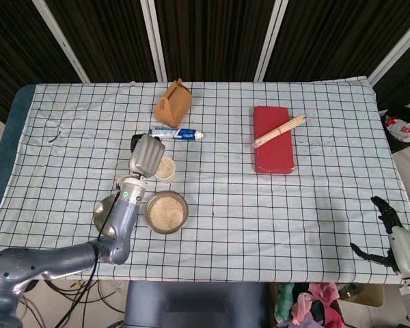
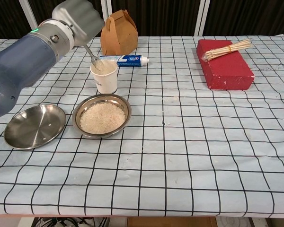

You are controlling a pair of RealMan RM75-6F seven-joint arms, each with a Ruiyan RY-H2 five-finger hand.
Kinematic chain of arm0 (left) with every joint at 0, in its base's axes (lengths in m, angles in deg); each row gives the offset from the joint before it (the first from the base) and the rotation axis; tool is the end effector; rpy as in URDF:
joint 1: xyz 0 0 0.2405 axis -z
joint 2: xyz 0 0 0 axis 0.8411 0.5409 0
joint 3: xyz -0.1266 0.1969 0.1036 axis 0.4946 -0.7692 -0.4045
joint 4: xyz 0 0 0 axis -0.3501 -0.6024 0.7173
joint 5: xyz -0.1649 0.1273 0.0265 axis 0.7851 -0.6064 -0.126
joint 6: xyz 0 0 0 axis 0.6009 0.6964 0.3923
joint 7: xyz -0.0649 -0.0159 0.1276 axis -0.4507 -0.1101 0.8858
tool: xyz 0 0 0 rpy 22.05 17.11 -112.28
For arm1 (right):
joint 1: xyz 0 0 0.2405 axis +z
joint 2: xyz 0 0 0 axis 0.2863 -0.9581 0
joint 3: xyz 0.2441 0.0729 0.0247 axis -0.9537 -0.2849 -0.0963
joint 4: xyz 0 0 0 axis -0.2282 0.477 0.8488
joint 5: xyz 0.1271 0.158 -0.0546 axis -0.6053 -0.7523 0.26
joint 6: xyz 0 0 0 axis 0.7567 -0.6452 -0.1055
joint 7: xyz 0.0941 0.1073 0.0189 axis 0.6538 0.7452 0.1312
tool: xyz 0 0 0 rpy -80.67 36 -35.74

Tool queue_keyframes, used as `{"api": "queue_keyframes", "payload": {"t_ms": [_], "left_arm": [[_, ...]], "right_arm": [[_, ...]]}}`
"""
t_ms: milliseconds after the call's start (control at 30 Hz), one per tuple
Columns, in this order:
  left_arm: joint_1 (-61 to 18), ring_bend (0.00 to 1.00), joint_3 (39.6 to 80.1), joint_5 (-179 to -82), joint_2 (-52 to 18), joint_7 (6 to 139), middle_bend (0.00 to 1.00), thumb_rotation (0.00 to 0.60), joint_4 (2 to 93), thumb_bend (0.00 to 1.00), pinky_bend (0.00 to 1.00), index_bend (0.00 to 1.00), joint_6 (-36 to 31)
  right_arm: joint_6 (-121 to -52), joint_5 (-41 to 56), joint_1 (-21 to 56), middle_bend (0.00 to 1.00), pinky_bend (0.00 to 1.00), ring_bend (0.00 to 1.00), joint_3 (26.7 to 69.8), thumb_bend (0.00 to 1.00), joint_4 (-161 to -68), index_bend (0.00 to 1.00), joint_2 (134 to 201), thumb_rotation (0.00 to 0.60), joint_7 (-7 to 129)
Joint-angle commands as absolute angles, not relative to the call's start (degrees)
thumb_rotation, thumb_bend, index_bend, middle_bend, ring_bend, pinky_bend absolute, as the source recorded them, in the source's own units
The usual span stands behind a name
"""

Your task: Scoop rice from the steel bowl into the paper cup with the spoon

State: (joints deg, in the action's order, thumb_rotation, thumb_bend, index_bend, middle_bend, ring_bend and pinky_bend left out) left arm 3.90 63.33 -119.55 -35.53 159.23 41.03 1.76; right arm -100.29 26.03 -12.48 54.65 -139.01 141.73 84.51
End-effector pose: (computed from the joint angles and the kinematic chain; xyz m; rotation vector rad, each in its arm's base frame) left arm -0.0666 0.4150 -0.0259 -1.6518 0.2372 -0.2365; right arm -0.3142 -0.1782 0.1750 1.1631 -1.3484 1.1087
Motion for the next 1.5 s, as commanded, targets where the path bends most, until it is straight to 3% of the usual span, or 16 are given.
{"api": "queue_keyframes", "payload": {"t_ms": [33, 400, 933, 1233, 1500], "left_arm": [[5.6, 1.00, 62.0, -121.3, -36.0, 160.7, 1.00, 0.600, 39.7, 0.46, 1.00, 0.76, 0.3], [9.7, 1.00, 54.1, -133.2, -32.2, 165.5, 1.00, 0.600, 39.4, 0.46, 1.00, 0.76, -4.3], [6.8, 1.00, 55.7, -131.2, -28.1, 167.7, 1.00, 0.600, 49.0, 0.46, 1.00, 0.76, -0.4], [-0.3, 1.00, 60.8, -124.9, -25.6, 160.5, 1.00, 0.600, 61.5, 0.46, 1.00, 0.76, 9.7], [-8.3, 1.00, 60.9, -118.9, -22.2, 151.7, 1.00, 0.600, 71.2, 0.46, 1.00, 0.76, 15.2]], "right_arm": [[-100.3, 26.1, -12.5, 0.00, 0.18, 0.00, 54.7, 0.16, -139.0, 0.00, 141.7, 0.600, 84.6], [-100.2, 26.1, -12.5, 0.00, 0.18, 0.00, 54.6, 0.16, -139.0, 0.00, 141.6, 0.600, 85.1], [-100.6, 26.1, -12.7, 0.00, 0.18, 0.00, 54.4, 0.16, -139.0, 0.00, 141.7, 0.600, 85.1], [-100.5, 26.2, -12.7, 0.00, 0.18, 0.00, 54.5, 0.16, -139.0, 0.00, 141.7, 0.600, 85.0], [-100.5, 26.3, -12.7, 0.00, 0.18, 0.00, 54.6, 0.16, -139.1, 0.00, 141.7, 0.600, 84.7]]}}
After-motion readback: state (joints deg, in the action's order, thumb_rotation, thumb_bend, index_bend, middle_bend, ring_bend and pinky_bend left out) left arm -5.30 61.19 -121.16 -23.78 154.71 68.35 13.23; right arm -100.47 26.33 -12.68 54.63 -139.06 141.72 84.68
